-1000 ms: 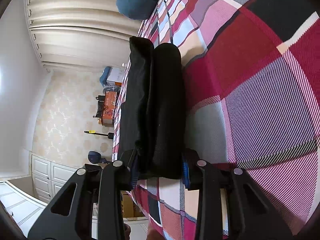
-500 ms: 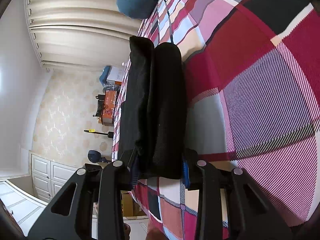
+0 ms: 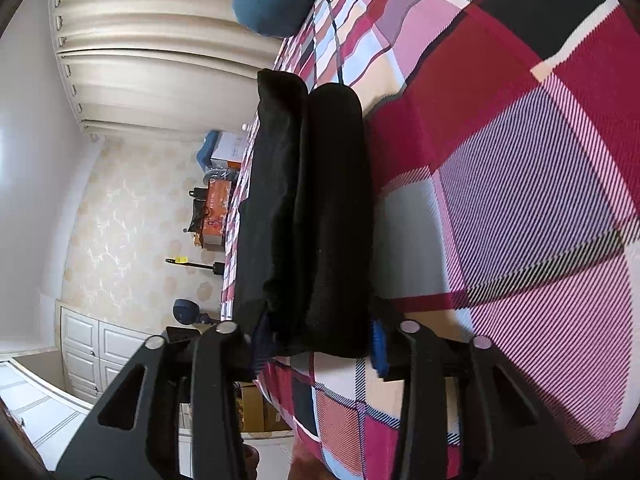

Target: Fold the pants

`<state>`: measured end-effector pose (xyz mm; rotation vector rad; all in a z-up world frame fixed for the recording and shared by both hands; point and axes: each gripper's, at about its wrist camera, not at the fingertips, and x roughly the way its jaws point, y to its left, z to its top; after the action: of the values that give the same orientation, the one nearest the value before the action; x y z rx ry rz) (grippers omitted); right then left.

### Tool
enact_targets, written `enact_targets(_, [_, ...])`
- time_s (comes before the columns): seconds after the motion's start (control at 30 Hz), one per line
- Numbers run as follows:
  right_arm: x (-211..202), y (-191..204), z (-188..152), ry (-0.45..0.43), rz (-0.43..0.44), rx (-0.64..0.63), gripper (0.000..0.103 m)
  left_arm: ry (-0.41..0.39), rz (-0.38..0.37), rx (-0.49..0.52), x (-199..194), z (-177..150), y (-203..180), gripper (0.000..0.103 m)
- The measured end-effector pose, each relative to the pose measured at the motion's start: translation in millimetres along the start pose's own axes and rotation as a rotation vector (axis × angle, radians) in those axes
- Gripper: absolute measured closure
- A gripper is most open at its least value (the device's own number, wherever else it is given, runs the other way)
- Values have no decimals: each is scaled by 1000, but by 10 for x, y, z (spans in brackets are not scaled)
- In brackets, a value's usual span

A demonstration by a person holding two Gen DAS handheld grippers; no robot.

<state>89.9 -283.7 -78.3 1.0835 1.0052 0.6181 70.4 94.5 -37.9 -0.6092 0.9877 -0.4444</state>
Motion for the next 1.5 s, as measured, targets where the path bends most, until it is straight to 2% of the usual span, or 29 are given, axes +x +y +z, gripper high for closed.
enact_targets(0.03, [-12,12,2,1,-1,-5,55,-1,-36,-21,-20,8,34,24])
enact_targets(0.1, [-67,62,9,-9,-10,-31,39,-16,-105,-67,-84,38,112,20])
enact_targets(0.13, [-105,90,20,-16,-12,-45,35,-20,-128,-79,-108,67,148,19])
enact_targets(0.2, [-182,152,70,-25,-40,-81,25,-28,-143,-81,-134,144,193,17])
enact_targets(0.3, [-245,203,213,-38,-112,-117,20,-31,-116,-19,-100,342,204,17])
enact_targets(0.47, [-135,194,551,-14,-120,-115,17,-10,-111,33,121,726,236,16])
enact_targets(0.63, [126,194,860,32,-146,-133,16,25,-140,24,413,1122,267,16])
enact_targets(0.8, [356,223,1133,55,-88,-117,16,64,-123,90,705,1322,143,16])
enact_targets(0.9, [457,199,1224,84,-21,-90,16,81,-112,92,857,1389,116,16])
enact_targets(0.93, [489,198,1239,94,-5,-86,17,82,-114,94,882,1401,106,16])
enact_targets(0.97, [510,205,1242,99,-10,-87,25,88,-115,100,908,1414,96,16])
enact_targets(1.0, [541,225,1253,108,-25,-93,42,95,-112,105,925,1427,100,16])
enact_targets(1.1, [605,159,1258,126,-83,-90,62,120,-102,116,966,1462,102,16])
enact_targets(1.17, [582,84,1275,120,-62,-63,68,126,-102,120,986,1482,100,17])
enact_targets(1.2, [570,55,1273,118,-54,-55,70,120,-104,119,985,1486,105,22])
enact_targets(1.23, [563,36,1268,116,-50,-52,70,110,-84,124,993,1494,110,31])
enact_targets(1.27, [546,30,1256,113,-48,-55,71,105,-31,132,1000,1492,144,50])
enact_targets(1.3, [536,30,1246,109,-49,-56,71,106,-36,122,999,1495,179,54])
enact_targets(1.4, [501,68,1230,98,-62,-64,72,98,-67,83,972,1509,287,62])
enact_targets(1.5, [488,100,1226,88,-76,-78,73,87,-57,101,968,1494,270,63])
